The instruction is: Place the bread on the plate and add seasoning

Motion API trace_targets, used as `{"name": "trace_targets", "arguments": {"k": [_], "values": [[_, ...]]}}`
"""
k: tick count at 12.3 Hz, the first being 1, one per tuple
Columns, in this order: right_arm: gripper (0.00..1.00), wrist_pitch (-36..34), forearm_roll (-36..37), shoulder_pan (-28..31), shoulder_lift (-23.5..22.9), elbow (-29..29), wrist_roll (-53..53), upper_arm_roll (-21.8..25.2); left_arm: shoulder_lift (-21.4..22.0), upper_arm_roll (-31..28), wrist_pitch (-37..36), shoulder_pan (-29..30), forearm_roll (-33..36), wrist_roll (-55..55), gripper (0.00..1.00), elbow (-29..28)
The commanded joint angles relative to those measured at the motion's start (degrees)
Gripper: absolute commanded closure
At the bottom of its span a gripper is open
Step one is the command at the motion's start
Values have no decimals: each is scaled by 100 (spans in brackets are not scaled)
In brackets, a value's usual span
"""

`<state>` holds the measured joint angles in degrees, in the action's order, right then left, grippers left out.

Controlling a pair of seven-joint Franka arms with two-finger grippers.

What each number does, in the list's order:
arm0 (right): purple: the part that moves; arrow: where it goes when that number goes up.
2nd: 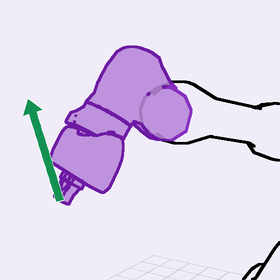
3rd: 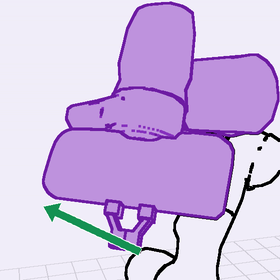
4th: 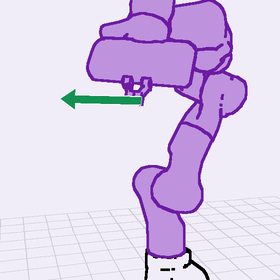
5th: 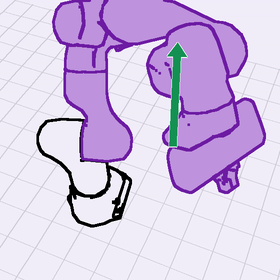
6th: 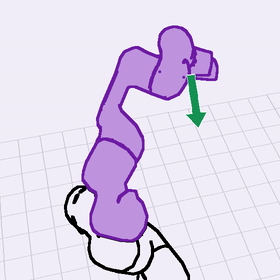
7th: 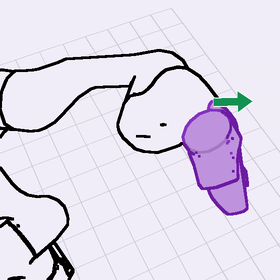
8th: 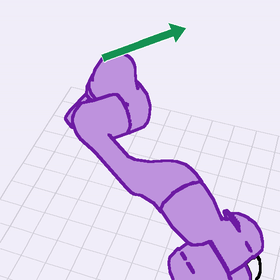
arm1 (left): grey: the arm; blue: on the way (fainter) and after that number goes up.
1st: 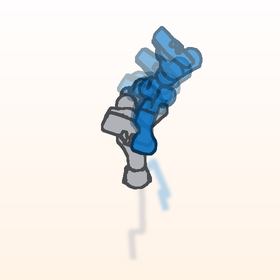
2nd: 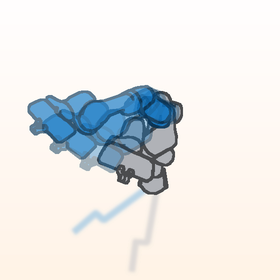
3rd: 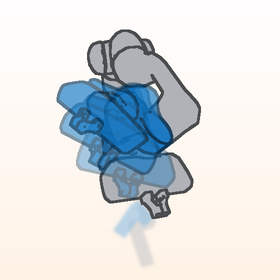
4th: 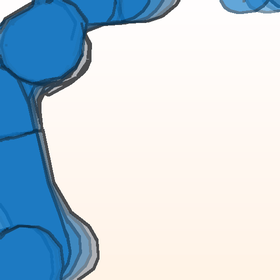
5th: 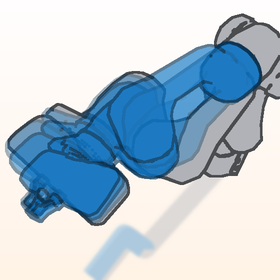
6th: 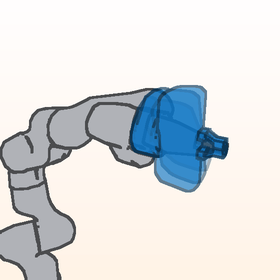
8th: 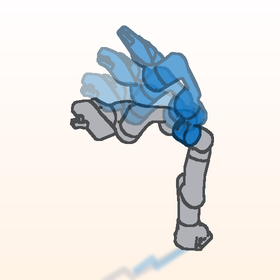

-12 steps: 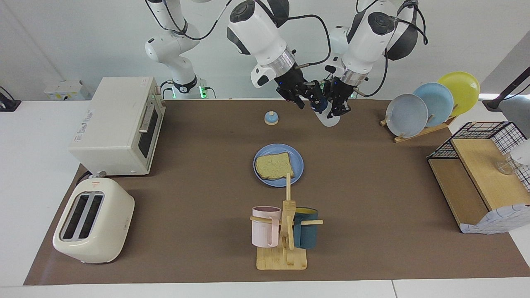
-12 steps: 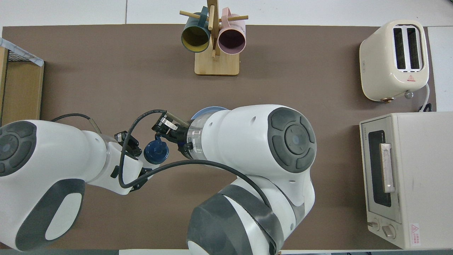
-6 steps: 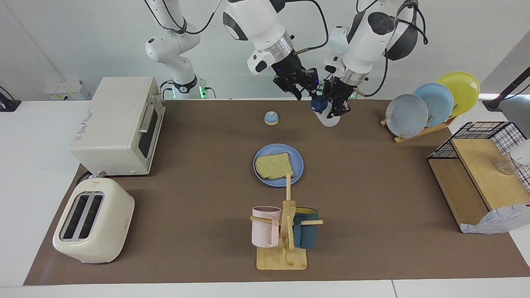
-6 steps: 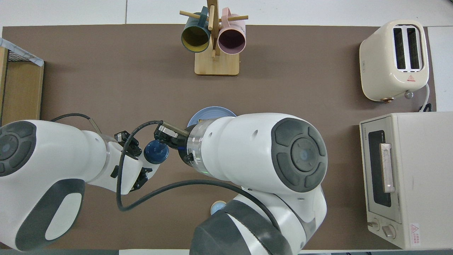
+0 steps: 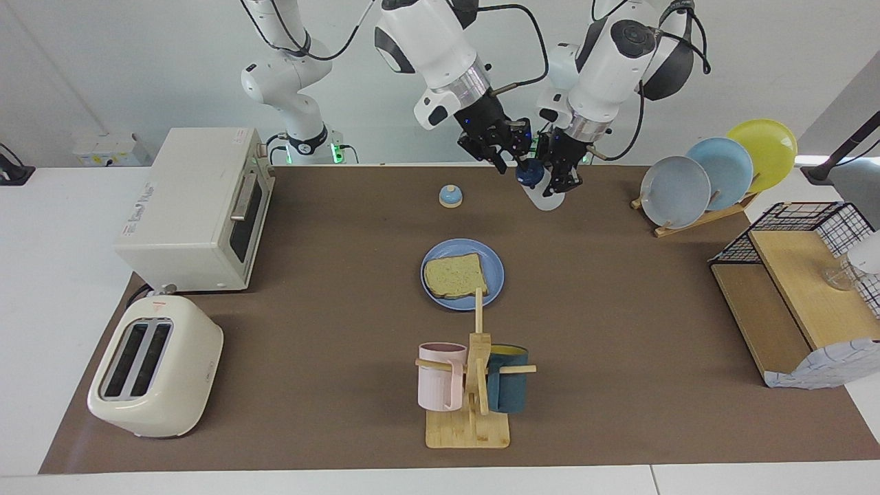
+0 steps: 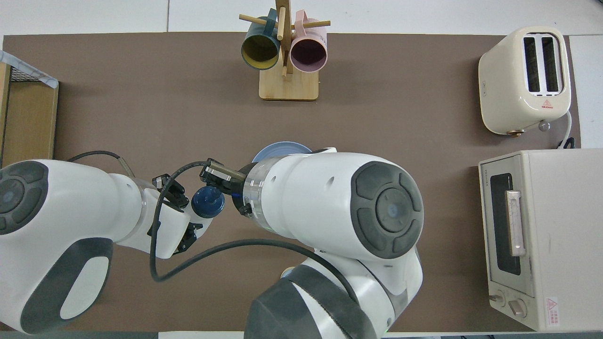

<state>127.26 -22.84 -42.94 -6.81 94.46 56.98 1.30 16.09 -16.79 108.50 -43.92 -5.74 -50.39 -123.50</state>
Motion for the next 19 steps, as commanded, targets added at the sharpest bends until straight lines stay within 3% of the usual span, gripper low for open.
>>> {"name": "trace_targets", "arguments": {"k": [1, 6, 9, 11, 19], "values": [[54, -8, 236, -56, -22, -59, 6, -6, 166, -35, 128, -55, -68, 82, 100, -156], [60, -17, 236, -56, -22, -68, 15, -6, 158, -27, 137, -64, -68, 275, 100, -148], [79, -8, 236, -65, -22, -121, 23, -15, 158, -27, 128, -64, -68, 275, 100, -148], [100, 9, 227, -65, -40, -138, 32, -15, 158, -27, 137, -64, -68, 275, 100, -148], [100, 62, -432, 356, 30, -341, 402, 29, 158, -27, 58, -64, -68, 275, 100, -148]]}}
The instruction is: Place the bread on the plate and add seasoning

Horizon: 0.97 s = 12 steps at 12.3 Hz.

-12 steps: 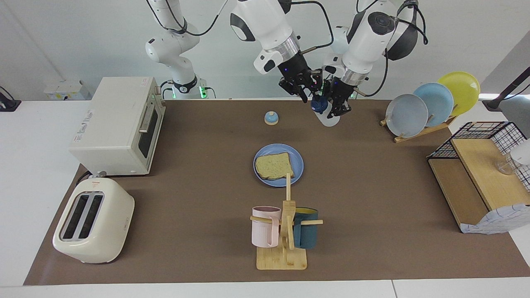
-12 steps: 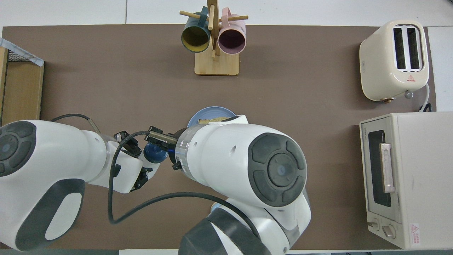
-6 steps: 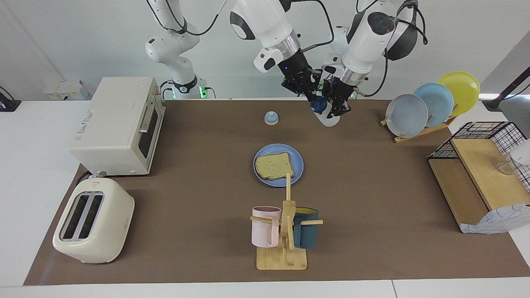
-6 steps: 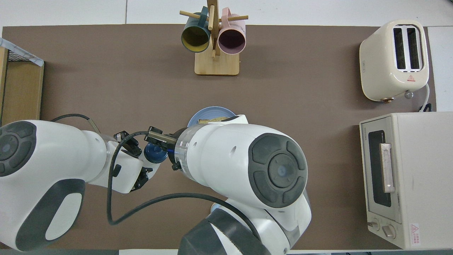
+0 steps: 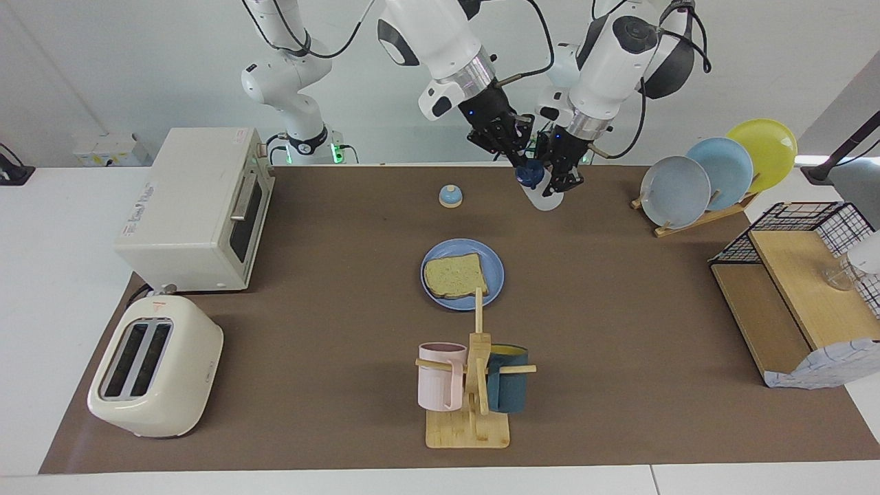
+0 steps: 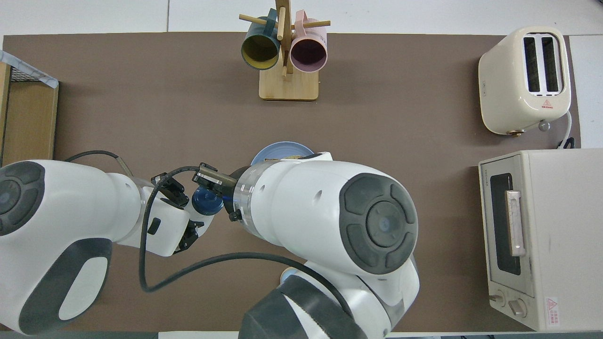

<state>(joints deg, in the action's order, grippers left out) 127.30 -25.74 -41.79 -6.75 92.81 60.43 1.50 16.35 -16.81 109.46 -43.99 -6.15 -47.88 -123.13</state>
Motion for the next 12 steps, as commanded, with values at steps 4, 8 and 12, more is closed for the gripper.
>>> {"name": "trace_targets", "arguments": {"k": [4, 8, 12], "values": [[39, -12, -142, 259, 130, 43, -14, 17, 132, -6, -83, -57, -17, 42, 100, -193], [0, -580, -10, 784, 297, 342, -714, 25, 45, 20, -188, -31, 349, 164, 100, -45], [0, -2135, 1867, 1706, 463, 299, -2032, 43, -805, 310, -819, -66, 1458, 612, 100, 910]]}}
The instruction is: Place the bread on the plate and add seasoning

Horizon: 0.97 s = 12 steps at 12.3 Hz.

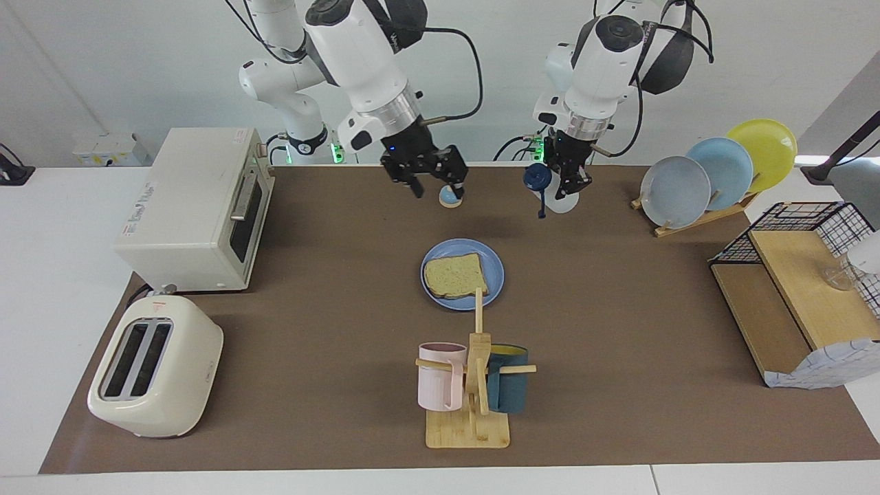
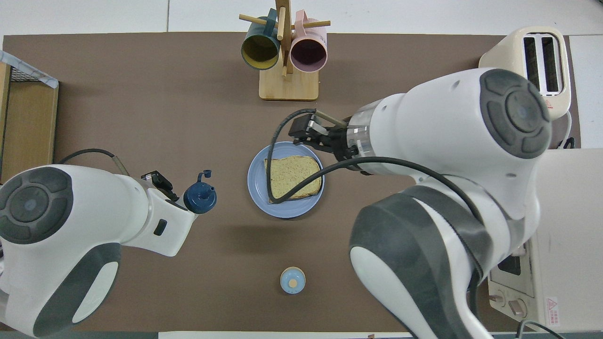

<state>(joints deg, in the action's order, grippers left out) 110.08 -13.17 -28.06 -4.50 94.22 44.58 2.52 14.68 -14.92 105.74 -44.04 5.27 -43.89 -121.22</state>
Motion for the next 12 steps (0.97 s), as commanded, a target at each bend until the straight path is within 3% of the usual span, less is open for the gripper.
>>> {"name": "trace_targets", "arguments": {"k": [1, 4, 7, 9, 10, 12], "values": [[0, -774, 745, 719, 273, 149, -1024, -58, -1059, 182, -658, -70, 586, 380, 100, 1140], [0, -1908, 1017, 1836, 441, -209, -2627, -23, -2019, 499, -1151, -436, 1815, 794, 100, 1847], [0, -2999, 1589, 2417, 397, -931, -3796, -23, -2941, 499, -1554, -841, 2922, 997, 100, 2338], [0, -2836, 1581, 2594, 598, -460, -3991, -6, -3854, 490, -2073, -1158, 3531, 1006, 100, 2908], [0, -2495, 1581, 2621, 677, -222, -4044, 73, -4076, 481, -2153, -1299, 3846, 1006, 100, 3033], [0, -2291, 1520, 2621, 608, -264, -4324, 327, -4087, 490, -2259, -1396, 4523, 997, 100, 3017]]}}
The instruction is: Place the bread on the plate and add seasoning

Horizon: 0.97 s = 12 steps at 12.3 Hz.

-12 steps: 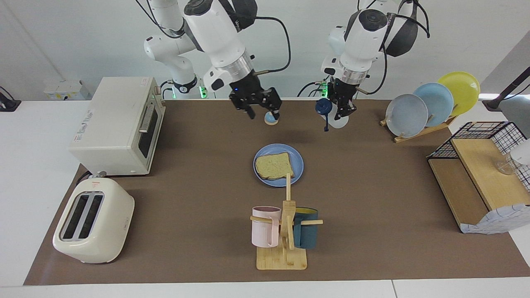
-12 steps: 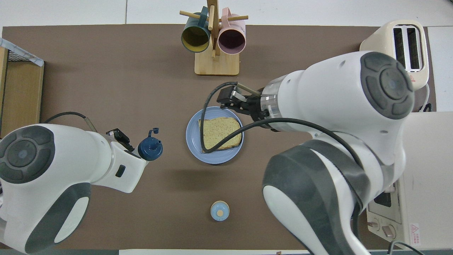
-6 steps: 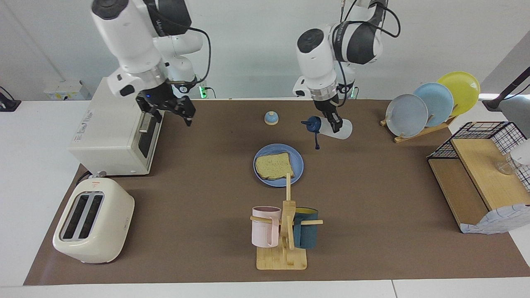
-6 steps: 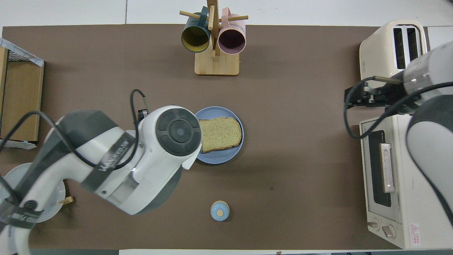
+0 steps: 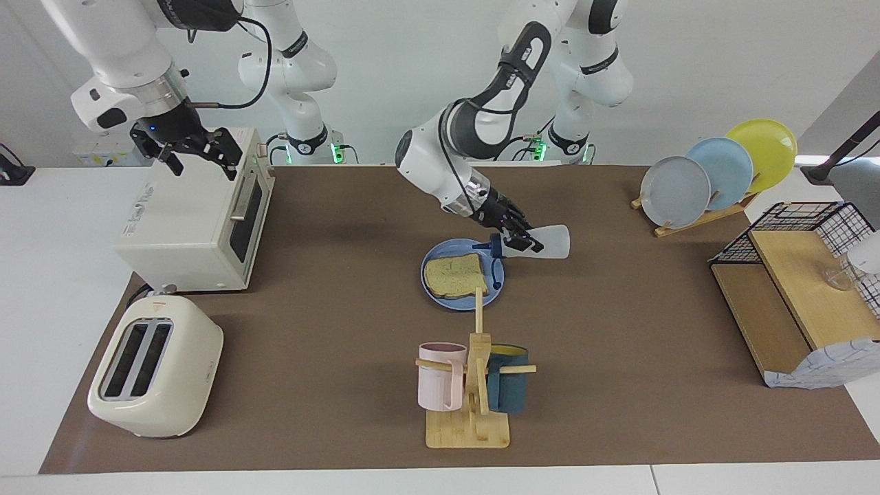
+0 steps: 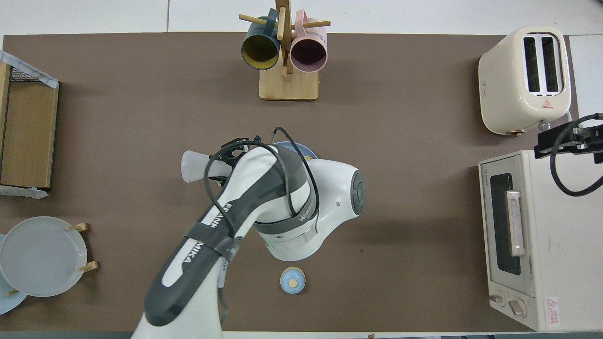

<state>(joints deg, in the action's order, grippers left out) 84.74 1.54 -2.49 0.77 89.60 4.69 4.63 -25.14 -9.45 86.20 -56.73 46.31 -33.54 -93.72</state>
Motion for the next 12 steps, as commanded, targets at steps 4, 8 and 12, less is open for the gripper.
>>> {"name": "trace_targets", "arguments": {"k": [4, 8, 12], "values": [[0, 192, 22, 56, 90, 207, -522, 231, -1356, -92, -1041, -566, 1555, -38, 100, 448], [0, 667, -22, 188, 240, 628, -653, 275, -1503, -75, -1141, -716, 2232, -38, 100, 530], [0, 649, -22, 144, 240, 602, -654, 266, -1459, -75, -1070, -1216, 2418, -38, 100, 478]]}}
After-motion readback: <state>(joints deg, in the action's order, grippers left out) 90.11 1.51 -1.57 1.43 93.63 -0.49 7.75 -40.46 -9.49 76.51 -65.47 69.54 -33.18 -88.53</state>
